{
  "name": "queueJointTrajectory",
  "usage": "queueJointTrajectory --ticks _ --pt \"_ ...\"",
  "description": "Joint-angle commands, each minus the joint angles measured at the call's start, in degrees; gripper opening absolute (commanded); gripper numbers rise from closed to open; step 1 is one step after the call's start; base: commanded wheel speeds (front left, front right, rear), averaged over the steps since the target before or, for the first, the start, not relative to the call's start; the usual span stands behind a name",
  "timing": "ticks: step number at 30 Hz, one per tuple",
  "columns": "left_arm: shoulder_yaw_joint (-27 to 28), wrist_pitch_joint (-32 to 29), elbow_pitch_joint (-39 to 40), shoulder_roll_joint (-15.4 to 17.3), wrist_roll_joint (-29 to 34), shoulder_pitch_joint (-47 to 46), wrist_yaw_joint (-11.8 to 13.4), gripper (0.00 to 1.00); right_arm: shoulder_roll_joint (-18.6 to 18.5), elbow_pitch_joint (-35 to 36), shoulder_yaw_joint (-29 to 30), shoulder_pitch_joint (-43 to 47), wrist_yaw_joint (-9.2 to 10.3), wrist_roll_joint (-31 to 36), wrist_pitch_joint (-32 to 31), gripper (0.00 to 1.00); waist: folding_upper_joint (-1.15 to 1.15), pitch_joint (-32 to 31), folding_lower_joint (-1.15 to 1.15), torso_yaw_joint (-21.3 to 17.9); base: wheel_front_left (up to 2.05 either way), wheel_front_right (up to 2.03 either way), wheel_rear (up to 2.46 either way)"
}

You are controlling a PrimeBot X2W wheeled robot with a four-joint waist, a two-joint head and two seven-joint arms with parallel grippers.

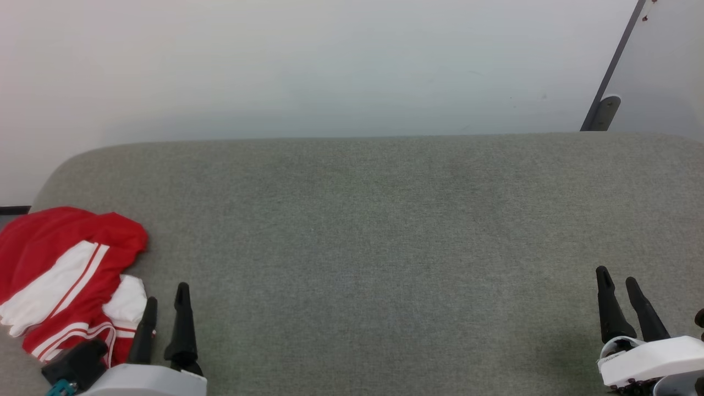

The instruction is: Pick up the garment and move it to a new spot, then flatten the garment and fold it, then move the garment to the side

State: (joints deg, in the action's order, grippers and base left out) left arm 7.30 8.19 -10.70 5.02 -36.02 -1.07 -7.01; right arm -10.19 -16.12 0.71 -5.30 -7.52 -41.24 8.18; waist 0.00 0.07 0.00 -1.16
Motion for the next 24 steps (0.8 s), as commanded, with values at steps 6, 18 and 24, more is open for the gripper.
queueJointTrajectory --ticks 6,18,24 --pt "-0.3 1.2 0.9 0.5 4.0 0.1 -0.4 1.0 -0.9 0.5 0.0 -1.0 0.03 3.9 1.2 1.0 0.0 0.0 0.0 0.0 0.0 0.0 0.0" --pt "-0.7 2.9 1.7 1.1 9.8 0.8 -0.6 1.0 -1.6 0.8 -0.1 -1.0 0.04 9.9 2.9 1.0 0.0 0.1 0.0 -0.2 0.0 0.0 0.0" --pt "-1.3 3.6 2.1 1.7 12.2 1.1 -0.5 1.0 -2.3 0.7 -0.5 -1.2 0.04 12.7 3.6 1.0 0.0 0.2 0.0 -0.3 0.0 0.0 0.0"
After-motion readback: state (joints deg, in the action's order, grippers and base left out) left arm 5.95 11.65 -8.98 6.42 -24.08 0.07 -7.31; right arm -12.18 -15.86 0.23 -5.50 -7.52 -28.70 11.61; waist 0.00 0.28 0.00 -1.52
